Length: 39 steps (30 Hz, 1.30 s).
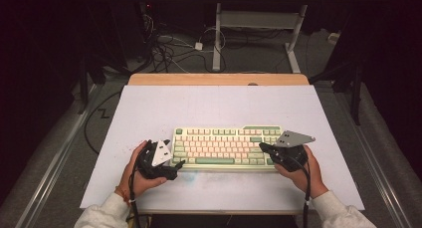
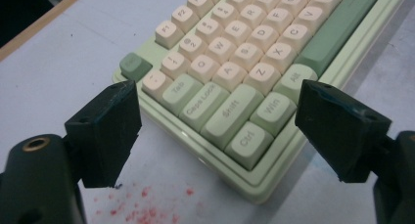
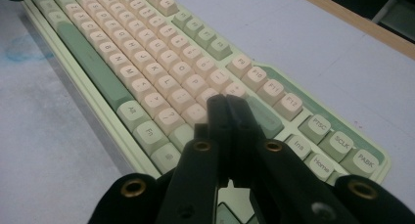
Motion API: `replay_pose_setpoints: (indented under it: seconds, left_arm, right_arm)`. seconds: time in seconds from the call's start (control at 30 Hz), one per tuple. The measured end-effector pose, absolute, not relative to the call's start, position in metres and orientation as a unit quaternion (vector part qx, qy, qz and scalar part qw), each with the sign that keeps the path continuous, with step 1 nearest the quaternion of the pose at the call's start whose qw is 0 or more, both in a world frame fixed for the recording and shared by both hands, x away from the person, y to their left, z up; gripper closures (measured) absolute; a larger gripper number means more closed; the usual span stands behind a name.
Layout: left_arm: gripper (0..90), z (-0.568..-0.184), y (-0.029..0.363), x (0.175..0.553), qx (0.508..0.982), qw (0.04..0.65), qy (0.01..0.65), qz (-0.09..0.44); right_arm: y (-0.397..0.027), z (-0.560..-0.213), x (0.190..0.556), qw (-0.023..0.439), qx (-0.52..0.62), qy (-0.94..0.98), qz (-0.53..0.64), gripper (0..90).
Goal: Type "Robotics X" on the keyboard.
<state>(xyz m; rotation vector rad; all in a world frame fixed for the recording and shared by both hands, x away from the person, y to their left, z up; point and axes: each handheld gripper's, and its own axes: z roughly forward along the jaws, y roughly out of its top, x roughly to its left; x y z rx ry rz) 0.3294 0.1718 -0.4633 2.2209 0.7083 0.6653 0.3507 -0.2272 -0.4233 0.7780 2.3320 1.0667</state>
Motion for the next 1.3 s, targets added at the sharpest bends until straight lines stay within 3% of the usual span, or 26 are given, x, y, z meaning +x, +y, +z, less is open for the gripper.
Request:
replay_pose_setpoints:
  seconds: [0.53, 1.3]
  left_arm:
    - [16.3, -0.476, 0.185, 0.313, 0.86, 0.336, 0.288, 0.252]
    - [16.2, -0.475, 0.191, 0.314, 0.855, 0.349, 0.295, 0.246]
  right_arm:
    - [-0.208, -0.419, 0.37, 0.229, 0.278, 0.848, 0.389, 90.0]
    - [-0.151, -0.443, 0.4, 0.205, 0.251, 0.876, 0.356, 90.0]
